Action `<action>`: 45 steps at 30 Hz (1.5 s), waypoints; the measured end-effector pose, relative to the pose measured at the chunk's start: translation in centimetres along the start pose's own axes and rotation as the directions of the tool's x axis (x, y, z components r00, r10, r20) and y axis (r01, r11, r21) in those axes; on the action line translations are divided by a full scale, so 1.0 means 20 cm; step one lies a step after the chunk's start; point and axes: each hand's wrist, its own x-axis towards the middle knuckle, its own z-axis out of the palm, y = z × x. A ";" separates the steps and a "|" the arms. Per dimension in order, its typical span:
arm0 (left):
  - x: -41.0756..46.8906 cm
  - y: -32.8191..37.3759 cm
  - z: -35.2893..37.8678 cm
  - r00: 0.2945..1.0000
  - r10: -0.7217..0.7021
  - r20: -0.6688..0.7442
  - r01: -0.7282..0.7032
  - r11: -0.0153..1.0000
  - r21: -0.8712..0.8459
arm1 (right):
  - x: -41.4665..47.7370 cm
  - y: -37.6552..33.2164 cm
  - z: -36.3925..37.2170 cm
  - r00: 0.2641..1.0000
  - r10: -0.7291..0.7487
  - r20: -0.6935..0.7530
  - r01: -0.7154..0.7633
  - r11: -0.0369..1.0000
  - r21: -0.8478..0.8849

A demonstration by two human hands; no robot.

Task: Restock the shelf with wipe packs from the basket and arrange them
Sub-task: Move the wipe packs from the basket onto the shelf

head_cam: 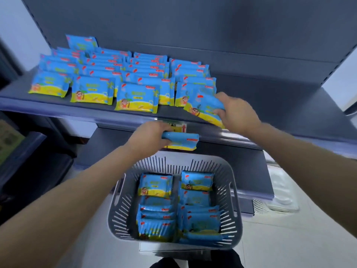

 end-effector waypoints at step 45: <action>0.28 0.04 0.05 0.934 0.147 -0.327 -0.115 0.987 0.116 | -0.07 -0.02 0.19 0.934 -0.296 -0.202 0.315 0.946 0.071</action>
